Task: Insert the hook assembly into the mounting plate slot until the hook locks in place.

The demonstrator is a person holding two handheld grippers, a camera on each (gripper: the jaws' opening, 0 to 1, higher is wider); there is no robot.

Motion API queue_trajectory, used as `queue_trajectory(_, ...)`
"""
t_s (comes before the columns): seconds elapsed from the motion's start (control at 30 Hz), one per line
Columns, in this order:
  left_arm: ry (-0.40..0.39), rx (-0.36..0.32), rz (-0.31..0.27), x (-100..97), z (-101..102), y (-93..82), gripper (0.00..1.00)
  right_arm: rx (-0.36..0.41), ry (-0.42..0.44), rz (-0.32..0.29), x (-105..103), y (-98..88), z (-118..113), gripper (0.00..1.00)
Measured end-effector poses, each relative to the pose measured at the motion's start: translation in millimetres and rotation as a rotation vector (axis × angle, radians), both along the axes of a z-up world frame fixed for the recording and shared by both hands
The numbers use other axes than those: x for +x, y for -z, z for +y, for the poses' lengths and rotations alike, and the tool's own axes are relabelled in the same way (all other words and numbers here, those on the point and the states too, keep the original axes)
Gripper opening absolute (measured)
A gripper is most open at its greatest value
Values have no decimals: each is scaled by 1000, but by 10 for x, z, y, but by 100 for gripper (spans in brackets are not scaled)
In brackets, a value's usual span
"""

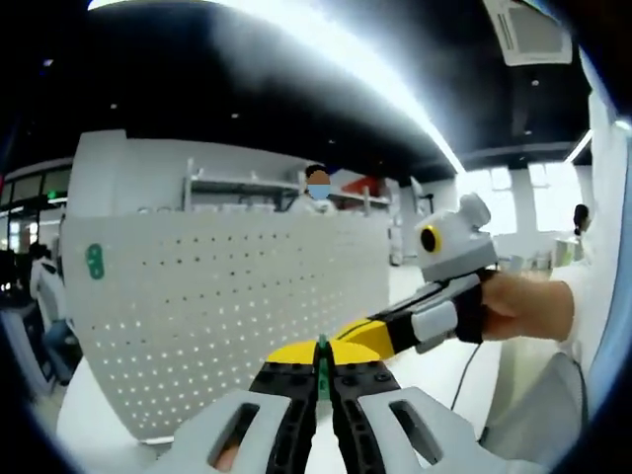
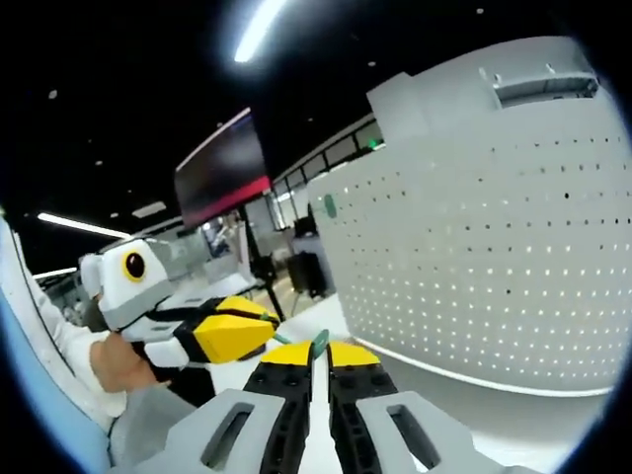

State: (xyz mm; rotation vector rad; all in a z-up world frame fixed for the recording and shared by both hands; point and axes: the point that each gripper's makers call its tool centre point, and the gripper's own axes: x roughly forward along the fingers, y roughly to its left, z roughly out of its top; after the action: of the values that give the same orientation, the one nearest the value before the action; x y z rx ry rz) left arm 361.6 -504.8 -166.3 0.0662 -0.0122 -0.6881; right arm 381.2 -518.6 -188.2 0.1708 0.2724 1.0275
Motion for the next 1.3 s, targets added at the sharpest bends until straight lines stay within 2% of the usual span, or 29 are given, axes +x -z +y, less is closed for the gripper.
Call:
queue_trajectory(0.23, -23, 101, -58, -34, -24, 19, 3, 23, 15, -12, 6, -71, -38, 0)
queue_trajectory(0.33, -30, 119, -64, -56, -46, 35, 3, 27, 22, -35, 2, -125, -47, 0)
queue_trajectory(0.43, -77, 148, -57, -36, -8, 93, 3, 38, 22, -51, -3, -174, -42, 0)
queue_trajectory(0.5, -74, 119, -52, -41, -13, 76, 3, 21, 25, -69, -7, -166, -34, 0)
queue_trajectory(0.77, -115, 137, -67, -2, -30, 52, 4, 8, 54, -105, 14, -197, -54, 0)
queue_trajectory(0.87, -112, 137, -48, 15, -57, 83, 9, 15, 55, -104, 22, -209, -57, 0)
queue_trajectory(0.97, -115, 155, -62, 25, -88, 96, 11, 14, 54, -104, 23, -209, -62, 0)
queue_trajectory(1.3, -117, 135, -61, 121, -84, 59, 5, 7, 49, -120, -1, -242, -46, 0)
